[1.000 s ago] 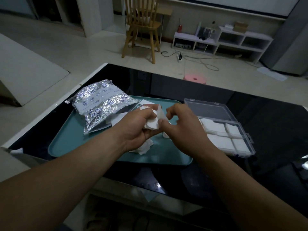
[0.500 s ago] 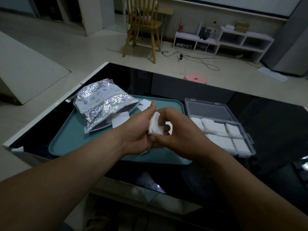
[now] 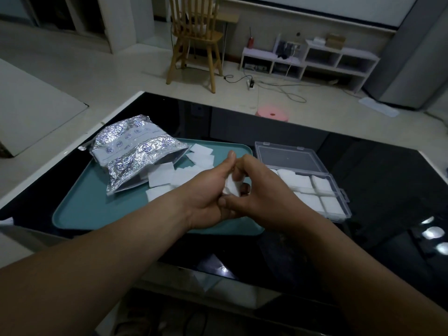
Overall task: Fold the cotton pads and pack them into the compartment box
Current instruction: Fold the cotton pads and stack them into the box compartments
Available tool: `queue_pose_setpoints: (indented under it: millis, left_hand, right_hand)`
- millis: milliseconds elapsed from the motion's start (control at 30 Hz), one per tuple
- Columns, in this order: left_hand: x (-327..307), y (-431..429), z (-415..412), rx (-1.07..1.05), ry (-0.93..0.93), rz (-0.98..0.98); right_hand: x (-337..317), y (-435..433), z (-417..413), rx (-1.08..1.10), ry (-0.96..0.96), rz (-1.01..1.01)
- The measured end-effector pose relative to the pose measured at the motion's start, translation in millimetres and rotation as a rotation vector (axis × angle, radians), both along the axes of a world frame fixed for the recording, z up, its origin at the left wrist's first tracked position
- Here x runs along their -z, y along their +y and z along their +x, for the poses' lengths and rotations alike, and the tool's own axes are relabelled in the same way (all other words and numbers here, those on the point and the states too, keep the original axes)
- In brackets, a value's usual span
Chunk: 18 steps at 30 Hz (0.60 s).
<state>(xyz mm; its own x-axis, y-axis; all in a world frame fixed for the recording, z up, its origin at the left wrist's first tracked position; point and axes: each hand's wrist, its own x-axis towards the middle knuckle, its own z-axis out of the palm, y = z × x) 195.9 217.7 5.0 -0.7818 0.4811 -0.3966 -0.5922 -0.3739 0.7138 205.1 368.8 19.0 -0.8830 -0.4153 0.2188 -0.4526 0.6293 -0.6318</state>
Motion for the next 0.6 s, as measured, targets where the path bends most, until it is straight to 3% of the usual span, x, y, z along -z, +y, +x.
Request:
queue_pose_setpoints:
  millis: [300,433,600]
  left_hand:
    - [-11.5,40.4,-8.6,-0.148,-0.053,0.109]
    - [-12.2,68.0,-12.4,-0.326,0.105,-0.093]
    - [-18.2,98.9,-8.5,-0.306,0.273,-0.300]
  right_hand:
    - [-3.6,44.5,6.7,0.172,-0.058,-0.066]
    - [-3.8,58.9,3.9,0.360,-0.136,-0.204]
    - [-3.6,73.8,-5.5,0.527,-0.128,-0.263]
